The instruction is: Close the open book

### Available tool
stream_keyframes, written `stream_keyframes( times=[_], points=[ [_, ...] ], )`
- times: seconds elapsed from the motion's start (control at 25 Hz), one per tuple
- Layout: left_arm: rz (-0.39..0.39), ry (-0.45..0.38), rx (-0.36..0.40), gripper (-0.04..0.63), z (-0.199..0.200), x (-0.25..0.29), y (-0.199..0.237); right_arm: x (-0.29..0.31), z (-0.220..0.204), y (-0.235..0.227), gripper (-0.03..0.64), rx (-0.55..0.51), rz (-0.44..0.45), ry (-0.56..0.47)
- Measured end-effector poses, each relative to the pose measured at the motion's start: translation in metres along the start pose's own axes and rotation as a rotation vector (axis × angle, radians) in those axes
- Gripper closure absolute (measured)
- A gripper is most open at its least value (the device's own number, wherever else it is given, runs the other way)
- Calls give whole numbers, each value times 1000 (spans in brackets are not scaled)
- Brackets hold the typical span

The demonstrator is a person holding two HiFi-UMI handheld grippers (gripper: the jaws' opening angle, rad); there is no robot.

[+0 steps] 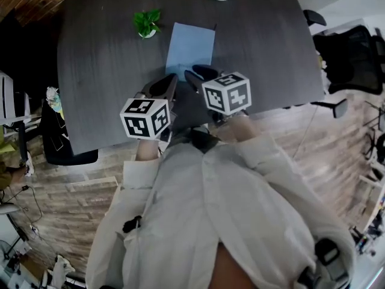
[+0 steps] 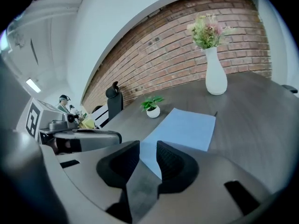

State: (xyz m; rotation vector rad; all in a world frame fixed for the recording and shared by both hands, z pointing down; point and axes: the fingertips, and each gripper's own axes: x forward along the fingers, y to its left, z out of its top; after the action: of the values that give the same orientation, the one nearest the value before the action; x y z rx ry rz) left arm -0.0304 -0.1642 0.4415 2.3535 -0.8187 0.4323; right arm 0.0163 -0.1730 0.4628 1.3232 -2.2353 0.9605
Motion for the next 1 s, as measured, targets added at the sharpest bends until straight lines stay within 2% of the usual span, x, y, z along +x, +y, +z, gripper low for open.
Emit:
stream_keyframes(
  times=[0.24,0.48,0.68,1.0],
  points=[
    [-39,-12,84,584,18,1,-17,-38,21,-4,525,28,9,-109],
    [-118,-46,134,584,33,2,-42,-69,37,-4,526,46,30,-219],
    [-202,-70,139,584,43,5,-67,-97,43,-8,526,65,3,-295],
    [-258,-69,135,586,48,11,-94,-140,46,-8,560,64,-22,-392]
  ],
)
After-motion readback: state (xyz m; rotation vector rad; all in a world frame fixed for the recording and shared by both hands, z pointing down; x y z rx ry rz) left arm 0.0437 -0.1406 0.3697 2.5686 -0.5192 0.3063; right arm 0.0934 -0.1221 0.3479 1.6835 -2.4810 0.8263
